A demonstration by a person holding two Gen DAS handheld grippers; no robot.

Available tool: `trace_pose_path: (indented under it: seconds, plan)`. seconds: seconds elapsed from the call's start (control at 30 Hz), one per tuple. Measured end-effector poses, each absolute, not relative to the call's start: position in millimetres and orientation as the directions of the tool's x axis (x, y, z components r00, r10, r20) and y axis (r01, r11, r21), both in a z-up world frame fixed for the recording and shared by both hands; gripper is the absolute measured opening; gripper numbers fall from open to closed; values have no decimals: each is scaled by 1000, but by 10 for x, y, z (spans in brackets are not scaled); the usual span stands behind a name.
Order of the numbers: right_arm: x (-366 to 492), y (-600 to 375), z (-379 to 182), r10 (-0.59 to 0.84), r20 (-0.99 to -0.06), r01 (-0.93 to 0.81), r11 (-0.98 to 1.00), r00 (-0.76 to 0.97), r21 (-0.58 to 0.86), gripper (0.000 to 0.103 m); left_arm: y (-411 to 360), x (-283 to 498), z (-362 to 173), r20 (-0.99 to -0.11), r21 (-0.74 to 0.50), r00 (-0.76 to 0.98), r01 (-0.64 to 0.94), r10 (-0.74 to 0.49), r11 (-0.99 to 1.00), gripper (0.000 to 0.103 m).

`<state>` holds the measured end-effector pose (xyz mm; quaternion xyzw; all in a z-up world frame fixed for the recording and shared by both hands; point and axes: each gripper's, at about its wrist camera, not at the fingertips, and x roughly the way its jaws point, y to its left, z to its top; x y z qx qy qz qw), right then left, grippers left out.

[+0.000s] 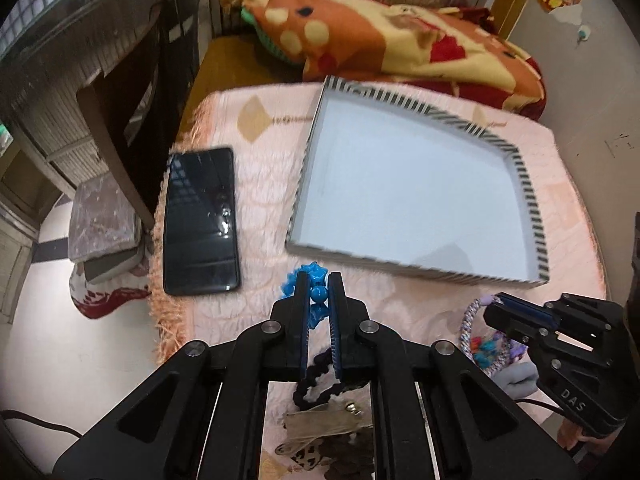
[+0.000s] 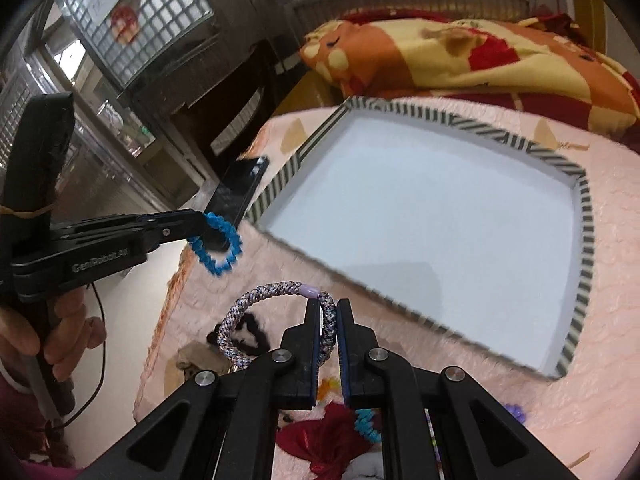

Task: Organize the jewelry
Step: 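Carry both bracelets into the striped tray and open both tools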

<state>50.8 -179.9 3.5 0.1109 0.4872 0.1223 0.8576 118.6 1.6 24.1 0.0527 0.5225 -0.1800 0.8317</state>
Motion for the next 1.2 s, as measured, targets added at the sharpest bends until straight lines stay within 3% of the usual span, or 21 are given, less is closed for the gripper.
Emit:
trace_pose_path:
  seconds: [0.27, 0.7, 1.2]
  plan:
    - [836, -2031, -24, 207, -832, -9, 972, 515, 236, 7, -298, 1433, 424, -869, -115, 405, 394, -284, 912, 7]
    - [1409, -1927, -431, 129, -894, 10, 989, 429, 148, 7, -350, 1979, -321, -936, -68, 308, 313, -169, 947, 7]
    - [1504, -1771, -691, 109, -925, -24, 994, 363, 107, 7, -130, 1823, -461, -950, -68, 274, 290, -151, 954, 7]
